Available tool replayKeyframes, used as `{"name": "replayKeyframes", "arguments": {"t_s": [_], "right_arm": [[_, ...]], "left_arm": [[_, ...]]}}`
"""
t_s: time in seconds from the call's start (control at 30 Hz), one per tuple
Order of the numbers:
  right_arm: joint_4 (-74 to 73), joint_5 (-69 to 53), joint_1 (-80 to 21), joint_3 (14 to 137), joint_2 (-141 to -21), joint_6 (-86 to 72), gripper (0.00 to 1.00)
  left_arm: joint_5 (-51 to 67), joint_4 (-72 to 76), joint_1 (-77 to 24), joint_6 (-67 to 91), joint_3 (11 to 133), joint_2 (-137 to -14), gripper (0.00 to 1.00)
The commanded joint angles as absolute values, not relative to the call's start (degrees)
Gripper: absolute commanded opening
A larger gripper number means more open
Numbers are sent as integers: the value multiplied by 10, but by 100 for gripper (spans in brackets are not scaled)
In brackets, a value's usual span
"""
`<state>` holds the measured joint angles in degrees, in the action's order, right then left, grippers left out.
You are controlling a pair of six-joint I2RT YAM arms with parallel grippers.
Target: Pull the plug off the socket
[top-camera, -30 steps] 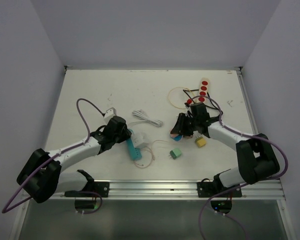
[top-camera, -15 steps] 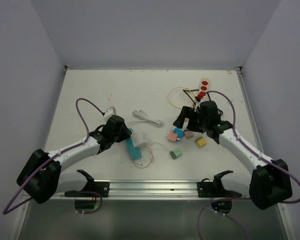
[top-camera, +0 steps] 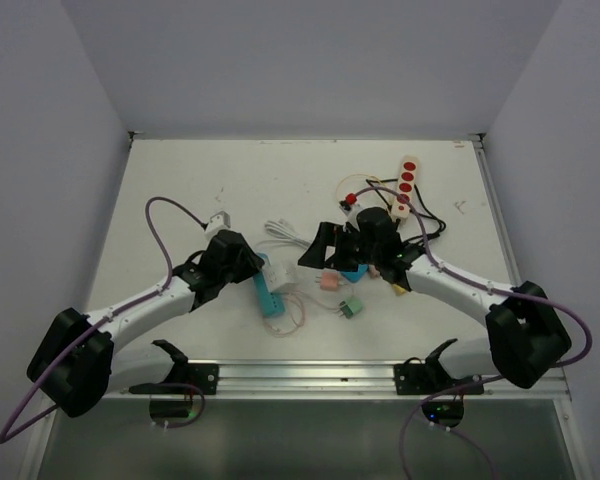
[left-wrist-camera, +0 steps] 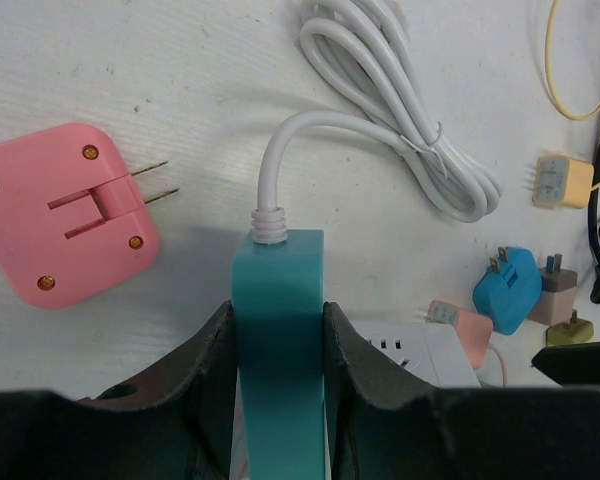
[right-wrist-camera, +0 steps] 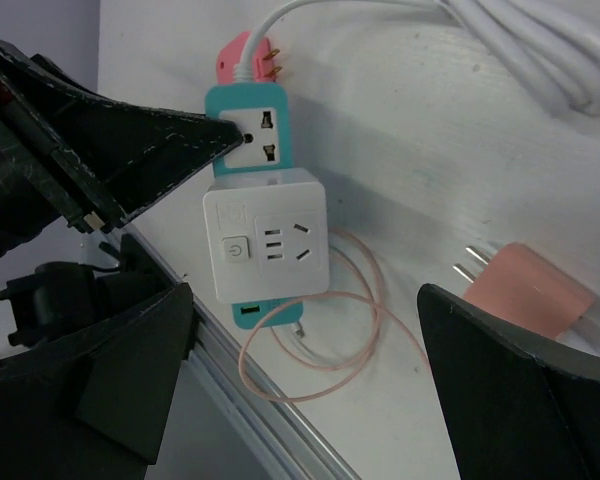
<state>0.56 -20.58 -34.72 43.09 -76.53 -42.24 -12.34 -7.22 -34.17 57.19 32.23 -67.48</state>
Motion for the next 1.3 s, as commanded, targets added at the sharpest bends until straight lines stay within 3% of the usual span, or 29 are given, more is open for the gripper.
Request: {"name": "replayKeyframes", "arguments": {"t_s": [0.0, 0.57, 0.67, 0.77, 0.87, 0.9, 0.97, 1.0, 1.03, 1.1, 1.27], "right_arm": [[70, -219, -374, 471, -791, -457, 99], [82, -207, -443, 498, -895, -459, 99], [92, -214, -446, 499, -902, -462, 95], [100, -222, -447, 503, -904, -464, 83], [105, -230, -449, 506, -906, -463, 65], [105, -232, -449, 505, -905, -461, 51], [113, -236, -450, 502, -903, -461, 35], [114, -236, -450, 498, -898, -461, 19], [117, -237, -450, 497, -897, -459, 12], [118, -239, -450, 493, -894, -455, 0], [127, -243, -451, 485, -886, -441, 0]], "left_arm": [[-118, -21, -338, 566, 333, -659, 0], [-105, -11, -338, 570, 329, -635, 0], [-101, -10, -338, 572, 326, -633, 0], [-96, 12, -338, 573, 319, -633, 0], [-90, 22, -338, 574, 313, -634, 0], [-90, 25, -338, 576, 311, -634, 0], [-86, 28, -338, 577, 309, -634, 0], [-86, 27, -338, 579, 309, -634, 0], [-87, 26, -338, 582, 309, -634, 0], [-86, 26, -338, 586, 307, -634, 16], [-76, 31, -336, 596, 303, -640, 60]]}}
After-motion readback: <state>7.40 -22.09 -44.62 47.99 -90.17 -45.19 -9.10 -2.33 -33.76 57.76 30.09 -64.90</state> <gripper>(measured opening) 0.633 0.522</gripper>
